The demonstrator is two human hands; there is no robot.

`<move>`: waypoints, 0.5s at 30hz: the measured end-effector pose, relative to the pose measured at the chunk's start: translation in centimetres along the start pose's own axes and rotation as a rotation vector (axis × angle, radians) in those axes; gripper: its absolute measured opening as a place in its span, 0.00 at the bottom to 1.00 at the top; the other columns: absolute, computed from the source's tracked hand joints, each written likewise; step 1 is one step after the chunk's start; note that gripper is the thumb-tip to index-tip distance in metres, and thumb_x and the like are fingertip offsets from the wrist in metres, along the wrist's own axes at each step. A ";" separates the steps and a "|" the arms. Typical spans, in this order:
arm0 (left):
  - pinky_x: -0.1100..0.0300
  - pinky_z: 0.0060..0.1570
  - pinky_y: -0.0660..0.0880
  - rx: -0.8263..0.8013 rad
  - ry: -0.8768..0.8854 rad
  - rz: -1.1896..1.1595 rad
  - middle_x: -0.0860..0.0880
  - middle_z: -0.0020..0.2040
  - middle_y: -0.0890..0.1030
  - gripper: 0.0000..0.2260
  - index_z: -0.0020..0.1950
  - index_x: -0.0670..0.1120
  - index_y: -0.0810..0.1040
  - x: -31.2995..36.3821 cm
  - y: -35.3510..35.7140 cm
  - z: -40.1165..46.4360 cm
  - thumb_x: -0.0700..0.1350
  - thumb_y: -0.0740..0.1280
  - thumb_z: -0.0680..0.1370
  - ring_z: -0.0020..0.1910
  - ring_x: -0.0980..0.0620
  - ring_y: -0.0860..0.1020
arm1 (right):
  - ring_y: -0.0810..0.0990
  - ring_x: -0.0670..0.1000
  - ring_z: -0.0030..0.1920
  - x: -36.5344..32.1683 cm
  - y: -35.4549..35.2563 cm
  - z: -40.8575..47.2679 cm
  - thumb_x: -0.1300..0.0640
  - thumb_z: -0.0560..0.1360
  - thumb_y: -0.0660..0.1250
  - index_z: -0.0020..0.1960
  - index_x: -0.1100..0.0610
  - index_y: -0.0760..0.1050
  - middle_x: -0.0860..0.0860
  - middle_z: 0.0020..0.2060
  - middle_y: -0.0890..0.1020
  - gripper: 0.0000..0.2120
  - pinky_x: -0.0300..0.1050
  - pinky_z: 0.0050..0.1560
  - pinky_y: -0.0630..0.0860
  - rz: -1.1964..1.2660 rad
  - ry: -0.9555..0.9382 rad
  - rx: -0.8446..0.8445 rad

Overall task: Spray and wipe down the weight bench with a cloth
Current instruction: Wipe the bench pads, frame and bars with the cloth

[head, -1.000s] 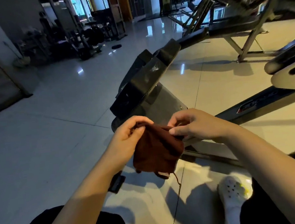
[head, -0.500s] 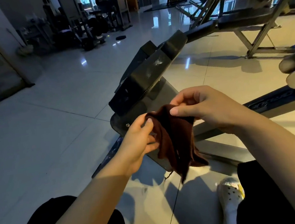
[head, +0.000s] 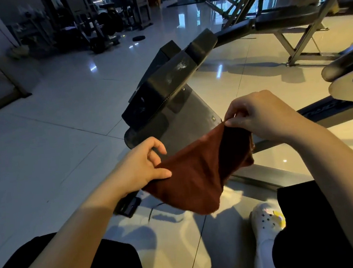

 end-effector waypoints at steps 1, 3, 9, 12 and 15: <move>0.64 0.39 0.74 0.059 0.041 0.095 0.52 0.37 0.73 0.14 0.46 0.50 0.74 -0.1 -0.2 -0.1 0.40 0.77 0.69 0.30 0.60 0.70 | 0.72 0.46 0.48 0.1 0.2 -0.2 0.53 0.78 0.66 0.52 0.49 0.78 0.46 0.45 0.77 0.05 0.38 0.44 0.65 -0.041 -0.025 -0.005; 0.71 0.33 0.71 0.141 0.095 0.192 0.54 0.35 0.75 0.09 0.43 0.49 0.76 -0.1 -0.5 -0.4 0.42 0.76 0.71 0.30 0.62 0.72 | 0.70 0.45 0.47 0.0 0.6 -0.5 0.52 0.79 0.64 0.54 0.51 0.78 0.45 0.44 0.76 0.07 0.37 0.42 0.65 -0.080 -0.060 -0.008; 0.52 0.45 0.80 0.316 0.116 0.369 0.54 0.41 0.81 0.03 0.45 0.56 0.78 -0.5 -2.1 -0.9 0.53 0.70 0.75 0.43 0.53 0.79 | 0.81 0.44 0.38 0.0 0.8 -1.2 0.56 0.74 0.72 0.52 0.49 0.77 0.45 0.42 0.79 0.09 0.32 0.37 0.74 0.330 0.022 -0.032; 0.50 0.44 0.80 0.393 0.105 0.443 0.54 0.41 0.81 0.02 0.45 0.61 0.77 -0.9 -2.9 -1.1 0.57 0.67 0.76 0.43 0.51 0.79 | 0.78 0.43 0.46 0.3 1.8 -1.3 0.60 0.69 0.76 0.53 0.49 0.75 0.43 0.44 0.78 0.16 0.39 0.46 0.75 0.305 0.033 -0.082; 0.50 0.44 0.79 0.421 0.107 0.411 0.54 0.42 0.81 0.02 0.47 0.61 0.76 -1.2 -3.3 -1.0 0.56 0.65 0.77 0.42 0.52 0.78 | 0.78 0.46 0.43 0.7 2.2 -0.7 0.64 0.70 0.74 0.46 0.51 0.74 0.44 0.39 0.78 0.13 0.37 0.42 0.73 0.256 0.041 0.087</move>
Point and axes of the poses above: each hand's wrist, its own z-axis towards the middle knuckle, its own y-axis out of the palm, x = y × z, the point moved 3 cm from there along z, towards the middle knuckle
